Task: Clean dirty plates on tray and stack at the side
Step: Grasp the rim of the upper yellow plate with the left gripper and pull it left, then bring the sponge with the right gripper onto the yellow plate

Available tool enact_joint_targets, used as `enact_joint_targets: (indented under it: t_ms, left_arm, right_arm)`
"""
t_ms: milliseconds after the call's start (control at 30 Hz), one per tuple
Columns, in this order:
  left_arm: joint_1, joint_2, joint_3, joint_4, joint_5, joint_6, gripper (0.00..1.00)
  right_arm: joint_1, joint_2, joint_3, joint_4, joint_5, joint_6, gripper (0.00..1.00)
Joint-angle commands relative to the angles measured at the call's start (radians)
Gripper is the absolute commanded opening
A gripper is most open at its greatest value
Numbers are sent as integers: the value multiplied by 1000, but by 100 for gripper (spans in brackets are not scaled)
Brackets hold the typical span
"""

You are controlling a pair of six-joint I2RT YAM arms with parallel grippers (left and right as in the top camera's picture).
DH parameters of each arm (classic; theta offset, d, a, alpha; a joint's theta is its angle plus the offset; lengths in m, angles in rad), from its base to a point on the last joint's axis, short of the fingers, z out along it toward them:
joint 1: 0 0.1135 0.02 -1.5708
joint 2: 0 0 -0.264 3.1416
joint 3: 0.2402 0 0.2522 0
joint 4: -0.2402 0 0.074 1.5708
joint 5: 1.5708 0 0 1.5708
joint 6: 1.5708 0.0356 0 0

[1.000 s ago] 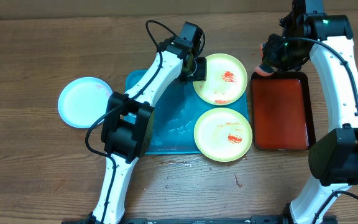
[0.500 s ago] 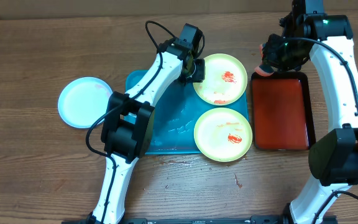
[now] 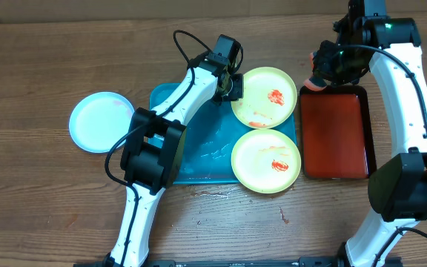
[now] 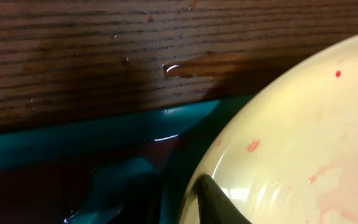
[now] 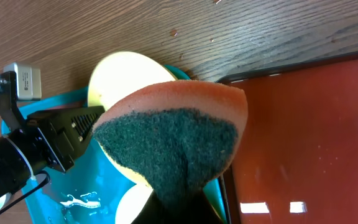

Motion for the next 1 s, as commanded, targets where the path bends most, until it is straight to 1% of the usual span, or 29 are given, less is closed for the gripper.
enact_joint_targets:
  t_ms: [0,67,100,333,400,433,500,600,767,967]
  left_arm:
    - [3,23,-30,6,-25,-3,18]
    - [5,23,-30,6,-30,-3,6]
    - [6,23,-30,7,-30,-3,4]
    - [29,16,-28,6,-28,-3,4]
    - [55,-7,-22,-21,-18,-3,4]
    - [69,-21,-18,-46,-19,-1,4]
    - [102,-56,-18,-104,-19,42,4]
    - [157,-103,-18,-240,-18,83,4]
    - [257,-128,-18,-440,-19,179,4]
    - [325,-128,-26,-544,-18,232,4]
  right_arm:
    - [-1,-5,12,2,3,-4,4]
    - [-1,-5,12,2,3,-4,4]
    - [-1,-5,12,2,3,-4,4]
    - [-1,-5,12,2,3,-4,4]
    - [-1,-5,12,3,3,-4,4]
    - [-1,-5,12,3,2,-4,4]
    - [6,-5,12,3,-5,-5,4]
    - [34,-5,12,11,-9,-5,4]
    - [134,5,8,83,-12,7,4]
    - [286,73,8,181,-12,110,4]
